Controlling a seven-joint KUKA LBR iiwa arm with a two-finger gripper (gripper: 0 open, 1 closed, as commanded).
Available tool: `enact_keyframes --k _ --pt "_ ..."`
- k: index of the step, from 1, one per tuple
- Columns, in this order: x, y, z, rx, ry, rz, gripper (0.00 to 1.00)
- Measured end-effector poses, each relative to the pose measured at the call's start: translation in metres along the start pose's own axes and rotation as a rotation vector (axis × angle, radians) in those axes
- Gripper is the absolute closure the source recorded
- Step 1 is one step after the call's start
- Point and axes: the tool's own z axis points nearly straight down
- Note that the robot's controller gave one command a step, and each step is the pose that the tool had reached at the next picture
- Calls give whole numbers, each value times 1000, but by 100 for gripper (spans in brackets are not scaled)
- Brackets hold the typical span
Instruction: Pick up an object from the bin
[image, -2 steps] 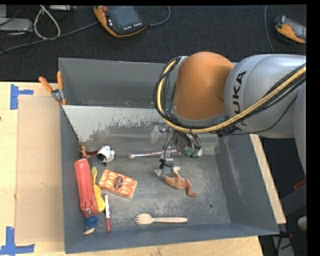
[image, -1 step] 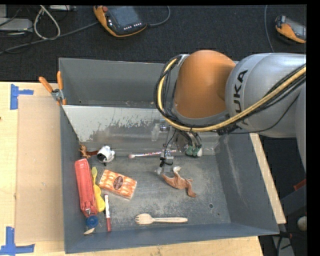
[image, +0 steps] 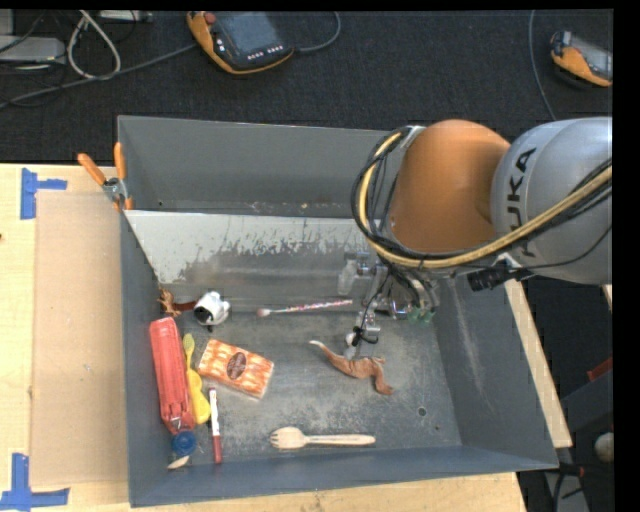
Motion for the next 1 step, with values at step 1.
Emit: enact_keyframes --k 1 --pt "4 -35 5 0 -2 8 100"
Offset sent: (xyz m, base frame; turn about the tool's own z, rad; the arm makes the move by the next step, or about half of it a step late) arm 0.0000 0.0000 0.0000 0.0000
